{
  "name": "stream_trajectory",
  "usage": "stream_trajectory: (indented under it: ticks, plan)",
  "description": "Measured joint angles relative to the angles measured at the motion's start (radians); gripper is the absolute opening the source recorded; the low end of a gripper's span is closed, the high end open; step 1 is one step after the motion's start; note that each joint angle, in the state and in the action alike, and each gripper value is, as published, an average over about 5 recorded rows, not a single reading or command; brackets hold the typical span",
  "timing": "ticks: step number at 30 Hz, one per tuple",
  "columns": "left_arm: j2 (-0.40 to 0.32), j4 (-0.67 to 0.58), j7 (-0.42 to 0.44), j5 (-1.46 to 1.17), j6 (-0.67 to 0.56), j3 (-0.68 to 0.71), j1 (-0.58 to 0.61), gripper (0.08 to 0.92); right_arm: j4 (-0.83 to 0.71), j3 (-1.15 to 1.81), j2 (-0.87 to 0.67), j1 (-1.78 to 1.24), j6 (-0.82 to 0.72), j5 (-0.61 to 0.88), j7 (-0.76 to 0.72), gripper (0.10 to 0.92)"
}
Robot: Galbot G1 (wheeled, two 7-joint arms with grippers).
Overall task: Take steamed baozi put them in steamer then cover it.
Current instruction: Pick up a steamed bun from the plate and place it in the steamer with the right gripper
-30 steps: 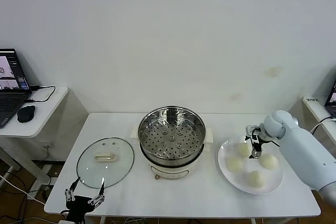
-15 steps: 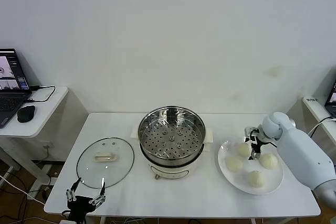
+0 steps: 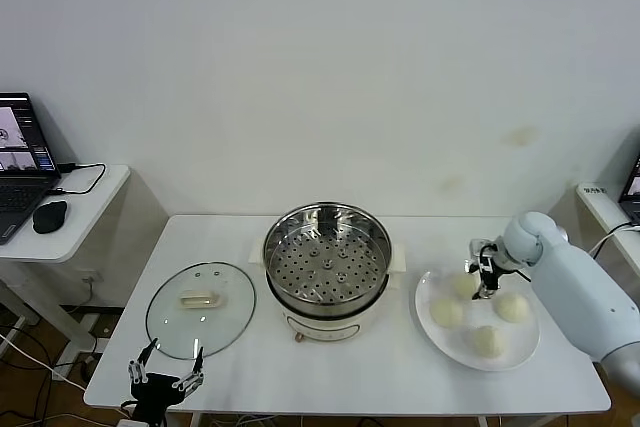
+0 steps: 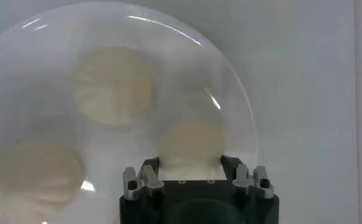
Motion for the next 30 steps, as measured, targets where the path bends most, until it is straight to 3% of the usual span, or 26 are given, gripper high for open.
stream_trajectory:
  ticks: [12,21,30]
  plan:
    - [-0.003,-0.005,-0.018,0.002,-0.002,0.009,-0.009,0.823,0.082,-0.113,-0.056,0.181,-0.055,0.181,-0.057,0.636]
    - [-0.002,-0.019,-0.032,0.002,-0.002,0.003,-0.008,0.823,0.070,-0.291,0.007,0.433,-0.067,0.334,-0.105,0.636]
    - [-0.012,-0.025,-0.046,0.014,-0.008,-0.008,-0.012,0.823,-0.070,-0.401,0.188,0.610,0.113,0.409,-0.170,0.631]
